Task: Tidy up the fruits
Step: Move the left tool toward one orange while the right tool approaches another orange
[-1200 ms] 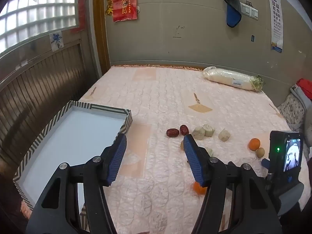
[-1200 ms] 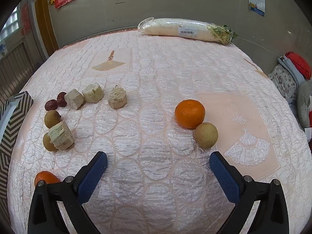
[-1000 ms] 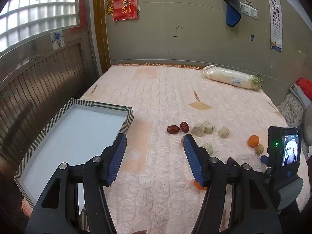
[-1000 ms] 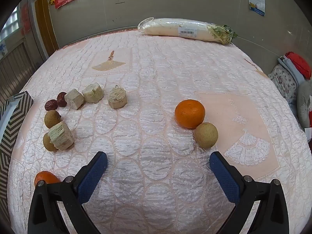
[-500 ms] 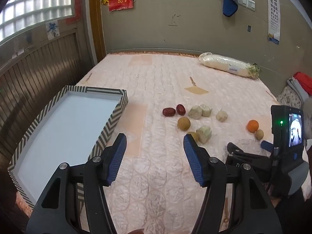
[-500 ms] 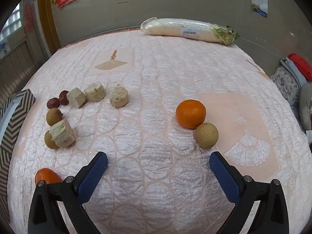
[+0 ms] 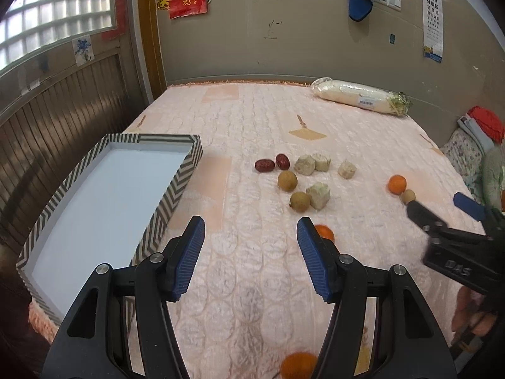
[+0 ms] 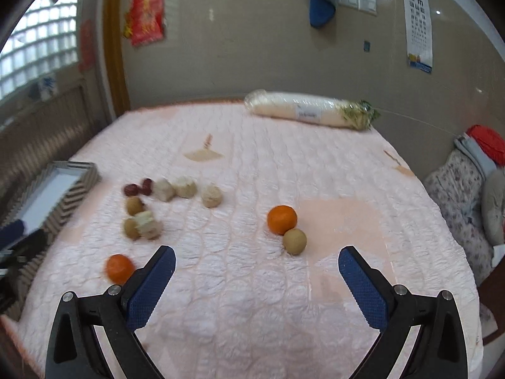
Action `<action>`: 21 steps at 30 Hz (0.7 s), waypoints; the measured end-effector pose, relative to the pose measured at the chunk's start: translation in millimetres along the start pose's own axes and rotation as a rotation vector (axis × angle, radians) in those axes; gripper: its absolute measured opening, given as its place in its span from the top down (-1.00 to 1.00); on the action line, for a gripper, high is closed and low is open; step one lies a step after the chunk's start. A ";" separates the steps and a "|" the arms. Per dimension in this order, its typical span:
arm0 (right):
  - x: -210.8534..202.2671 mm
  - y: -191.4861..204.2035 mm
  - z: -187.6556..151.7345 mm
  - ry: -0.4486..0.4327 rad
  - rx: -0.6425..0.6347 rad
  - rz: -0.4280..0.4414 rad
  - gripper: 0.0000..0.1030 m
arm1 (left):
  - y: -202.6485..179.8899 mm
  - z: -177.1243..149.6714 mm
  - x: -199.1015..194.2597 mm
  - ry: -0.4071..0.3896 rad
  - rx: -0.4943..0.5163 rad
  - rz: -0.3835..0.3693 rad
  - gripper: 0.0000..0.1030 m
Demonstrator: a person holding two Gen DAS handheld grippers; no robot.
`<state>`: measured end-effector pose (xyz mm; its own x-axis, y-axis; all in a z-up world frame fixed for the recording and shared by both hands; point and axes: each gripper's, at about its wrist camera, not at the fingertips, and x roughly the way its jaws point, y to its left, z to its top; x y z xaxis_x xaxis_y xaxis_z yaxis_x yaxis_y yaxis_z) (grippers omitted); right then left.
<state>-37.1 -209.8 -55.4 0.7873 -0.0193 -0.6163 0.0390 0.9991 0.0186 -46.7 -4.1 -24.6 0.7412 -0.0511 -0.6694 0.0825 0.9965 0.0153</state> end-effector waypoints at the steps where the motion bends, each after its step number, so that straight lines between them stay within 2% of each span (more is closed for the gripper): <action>1: -6.1 -1.2 -0.8 -0.008 0.006 0.019 -1.00 | 0.3 -2.9 -1.6 0.003 -0.003 -0.005 -0.19; 9: -37.8 -1.5 -21.8 -0.029 0.018 0.083 -1.00 | -5.5 -30.7 -8.9 0.042 0.002 -0.018 -0.19; 16: -41.2 -1.4 -38.1 -0.009 0.041 0.132 -1.00 | -13.3 -52.3 -11.7 0.078 0.023 -0.026 -0.19; 21: -40.0 3.9 -41.6 0.003 0.035 0.140 -1.00 | -14.6 -56.3 -15.2 0.087 0.024 -0.039 -0.19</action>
<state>-94.0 -203.5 -63.4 0.7848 0.1203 -0.6080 -0.0497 0.9900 0.1318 -96.7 -14.1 -56.4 0.6765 -0.0832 -0.7318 0.1273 0.9918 0.0050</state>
